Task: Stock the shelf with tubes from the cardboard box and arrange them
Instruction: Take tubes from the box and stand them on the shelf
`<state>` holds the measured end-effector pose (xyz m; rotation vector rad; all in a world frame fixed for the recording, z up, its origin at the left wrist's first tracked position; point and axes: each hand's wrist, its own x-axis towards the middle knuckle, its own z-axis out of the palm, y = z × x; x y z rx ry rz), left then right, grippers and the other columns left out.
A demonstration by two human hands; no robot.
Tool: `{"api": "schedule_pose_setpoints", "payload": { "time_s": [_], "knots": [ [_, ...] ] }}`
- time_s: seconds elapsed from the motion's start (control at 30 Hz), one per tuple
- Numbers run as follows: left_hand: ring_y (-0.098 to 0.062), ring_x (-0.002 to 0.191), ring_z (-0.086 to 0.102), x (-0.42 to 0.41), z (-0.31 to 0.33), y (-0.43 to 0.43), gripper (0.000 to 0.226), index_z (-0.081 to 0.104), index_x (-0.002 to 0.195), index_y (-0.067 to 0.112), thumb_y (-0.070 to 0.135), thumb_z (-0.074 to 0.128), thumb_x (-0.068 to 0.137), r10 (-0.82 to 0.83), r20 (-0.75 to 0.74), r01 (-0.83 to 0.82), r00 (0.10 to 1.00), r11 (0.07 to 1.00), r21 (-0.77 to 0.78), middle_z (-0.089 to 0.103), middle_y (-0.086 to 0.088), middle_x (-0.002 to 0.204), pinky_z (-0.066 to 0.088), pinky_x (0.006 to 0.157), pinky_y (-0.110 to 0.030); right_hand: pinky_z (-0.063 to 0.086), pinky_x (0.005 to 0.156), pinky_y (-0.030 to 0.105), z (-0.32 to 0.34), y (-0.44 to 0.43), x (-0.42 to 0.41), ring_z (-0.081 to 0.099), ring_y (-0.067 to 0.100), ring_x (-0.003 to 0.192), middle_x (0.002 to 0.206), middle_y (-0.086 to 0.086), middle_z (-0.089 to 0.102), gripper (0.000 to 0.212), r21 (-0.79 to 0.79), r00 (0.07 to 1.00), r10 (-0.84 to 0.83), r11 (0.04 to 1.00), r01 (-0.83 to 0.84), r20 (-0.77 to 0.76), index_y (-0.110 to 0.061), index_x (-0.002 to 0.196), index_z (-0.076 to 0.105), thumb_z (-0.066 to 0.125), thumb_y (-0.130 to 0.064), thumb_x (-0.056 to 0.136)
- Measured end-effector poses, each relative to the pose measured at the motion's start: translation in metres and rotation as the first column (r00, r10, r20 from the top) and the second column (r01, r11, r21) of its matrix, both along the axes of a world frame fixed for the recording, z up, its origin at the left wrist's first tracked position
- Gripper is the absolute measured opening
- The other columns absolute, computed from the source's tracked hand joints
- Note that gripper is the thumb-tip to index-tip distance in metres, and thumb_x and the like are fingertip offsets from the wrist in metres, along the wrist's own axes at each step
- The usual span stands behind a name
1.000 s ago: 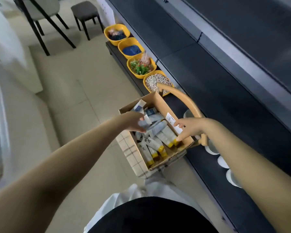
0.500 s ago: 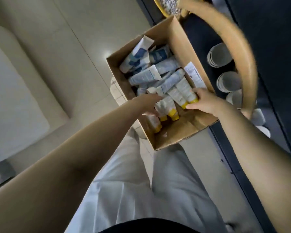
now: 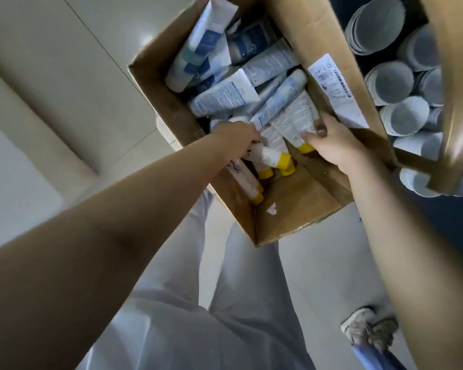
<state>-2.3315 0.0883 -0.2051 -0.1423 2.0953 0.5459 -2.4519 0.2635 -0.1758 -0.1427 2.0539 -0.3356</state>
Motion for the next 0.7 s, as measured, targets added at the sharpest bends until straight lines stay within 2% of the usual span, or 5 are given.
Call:
{"api": "schedule_pose_setpoints", "payload": {
  "time_s": [0.2, 0.3, 0.4, 0.57, 0.7],
  "knots": [
    [-0.032, 0.115, 0.051, 0.008, -0.008, 0.001, 0.031, 0.058, 0.122, 0.022, 0.022, 0.053, 0.091, -0.083, 0.05, 0.081, 0.995, 0.996, 0.034, 0.048, -0.004, 0.133, 0.04, 0.078, -0.035, 0.033, 0.092, 0.026, -0.007, -0.005, -0.002, 0.044, 0.012, 0.104, 0.114, -0.006, 0.048, 0.063, 0.001, 0.996, -0.09, 0.996, 0.09, 0.016, -0.018, 0.148, 0.028, 0.051, -0.039, 0.094],
    [-0.037, 0.12, 0.042, 0.008, -0.008, -0.002, 0.032, 0.058, 0.126, 0.024, 0.026, 0.051, 0.095, -0.163, -0.009, 0.163, 0.987, 0.987, 0.005, 0.04, -0.002, 0.14, 0.037, 0.093, -0.044, 0.039, 0.085, 0.03, -0.013, -0.013, 0.0, 0.053, 0.021, 0.102, 0.105, 0.0, 0.053, 0.046, -0.011, 0.998, -0.053, 0.999, 0.053, 0.025, -0.016, 0.136, 0.046, 0.05, -0.038, 0.095],
    [-0.039, 0.125, 0.032, 0.005, -0.003, -0.006, 0.036, 0.054, 0.131, 0.027, 0.036, 0.044, 0.097, -0.208, -0.051, 0.207, 0.977, 0.978, -0.031, 0.036, -0.001, 0.143, 0.025, 0.105, -0.048, 0.041, 0.084, 0.029, -0.019, -0.021, 0.001, 0.055, 0.021, 0.101, 0.113, 0.006, 0.058, 0.045, -0.018, 0.988, -0.153, 0.988, 0.153, 0.003, -0.011, 0.129, 0.049, 0.059, -0.035, 0.092],
    [-0.029, 0.125, 0.044, -0.005, 0.01, -0.019, 0.033, 0.049, 0.133, 0.024, 0.021, 0.039, 0.102, -0.304, -0.048, 0.303, 0.952, 0.953, -0.009, 0.046, -0.002, 0.138, 0.038, 0.094, -0.037, 0.043, 0.081, 0.03, -0.013, -0.027, 0.003, 0.054, 0.018, 0.094, 0.106, 0.005, 0.059, 0.028, 0.02, 0.968, -0.252, 0.968, 0.251, 0.02, -0.014, 0.104, 0.051, 0.069, -0.025, 0.085],
    [-0.029, 0.123, 0.046, -0.002, 0.043, -0.039, 0.037, 0.049, 0.135, 0.015, 0.026, 0.041, 0.101, -0.325, -0.103, 0.324, 0.94, 0.946, -0.023, 0.051, -0.011, 0.134, 0.038, 0.099, -0.039, 0.049, 0.089, 0.038, 0.021, -0.014, 0.016, 0.058, 0.02, 0.095, 0.1, 0.001, 0.059, 0.034, 0.002, 0.975, -0.219, 0.976, 0.219, 0.036, -0.017, 0.099, 0.049, 0.075, -0.023, 0.079]
  ]
}}
